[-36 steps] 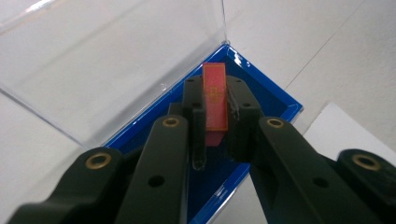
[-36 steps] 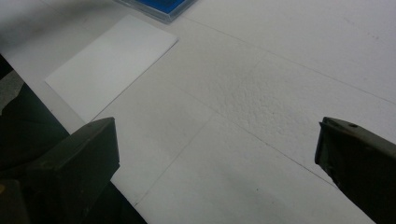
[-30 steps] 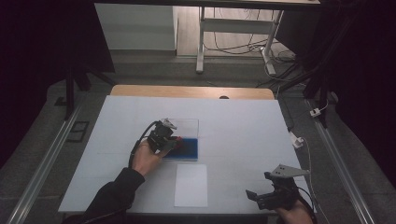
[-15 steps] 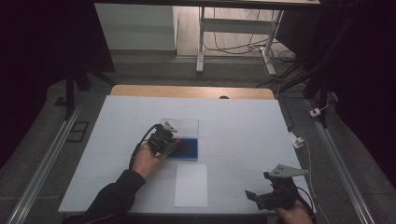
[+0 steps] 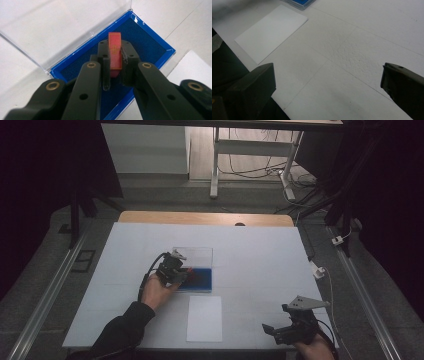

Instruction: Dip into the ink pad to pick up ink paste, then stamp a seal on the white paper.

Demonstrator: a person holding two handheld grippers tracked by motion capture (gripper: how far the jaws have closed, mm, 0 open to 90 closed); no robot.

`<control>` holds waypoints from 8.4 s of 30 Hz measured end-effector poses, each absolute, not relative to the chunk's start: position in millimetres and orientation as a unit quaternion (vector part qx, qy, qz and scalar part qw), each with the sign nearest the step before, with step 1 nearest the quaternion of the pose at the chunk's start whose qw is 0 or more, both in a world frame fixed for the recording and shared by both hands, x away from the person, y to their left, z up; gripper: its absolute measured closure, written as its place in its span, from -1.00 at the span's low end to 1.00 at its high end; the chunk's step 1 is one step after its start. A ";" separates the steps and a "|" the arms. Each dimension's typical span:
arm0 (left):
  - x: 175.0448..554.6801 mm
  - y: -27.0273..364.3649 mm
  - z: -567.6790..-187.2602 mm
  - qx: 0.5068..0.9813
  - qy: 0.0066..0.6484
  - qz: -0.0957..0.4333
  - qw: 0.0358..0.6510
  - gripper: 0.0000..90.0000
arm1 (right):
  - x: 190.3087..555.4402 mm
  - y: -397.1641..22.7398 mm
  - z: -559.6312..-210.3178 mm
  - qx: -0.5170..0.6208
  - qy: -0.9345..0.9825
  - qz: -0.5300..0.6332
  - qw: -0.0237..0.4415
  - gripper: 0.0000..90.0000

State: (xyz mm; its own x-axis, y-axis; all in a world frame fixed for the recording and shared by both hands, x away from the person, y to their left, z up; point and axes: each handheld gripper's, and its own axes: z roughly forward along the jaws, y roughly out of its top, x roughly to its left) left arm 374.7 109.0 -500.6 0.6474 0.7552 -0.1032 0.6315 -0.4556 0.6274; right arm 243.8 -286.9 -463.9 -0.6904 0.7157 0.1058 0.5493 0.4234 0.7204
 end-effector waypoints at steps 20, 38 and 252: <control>375.9 110.7 -499.1 0.851 0.399 0.098 0.326 0.77 | 243.3 -287.9 -463.7 0.379 0.835 0.383 0.112 -1.00; 370.1 117.3 -466.7 0.842 0.378 0.100 0.371 0.76 | 242.7 -287.9 -463.8 0.378 0.836 0.382 0.114 -1.00; 276.6 60.3 -506.3 0.902 0.282 0.041 0.325 0.77 | 242.4 -292.8 -463.2 0.392 0.828 0.389 0.096 -1.00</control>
State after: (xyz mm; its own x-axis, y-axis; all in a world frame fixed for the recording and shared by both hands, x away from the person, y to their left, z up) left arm 276.6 60.3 -506.3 0.8377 0.5352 -0.1090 0.4817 -0.6298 0.6093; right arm 242.4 -292.8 -463.2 -0.6741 0.7242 0.1454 0.5744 0.3904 0.7195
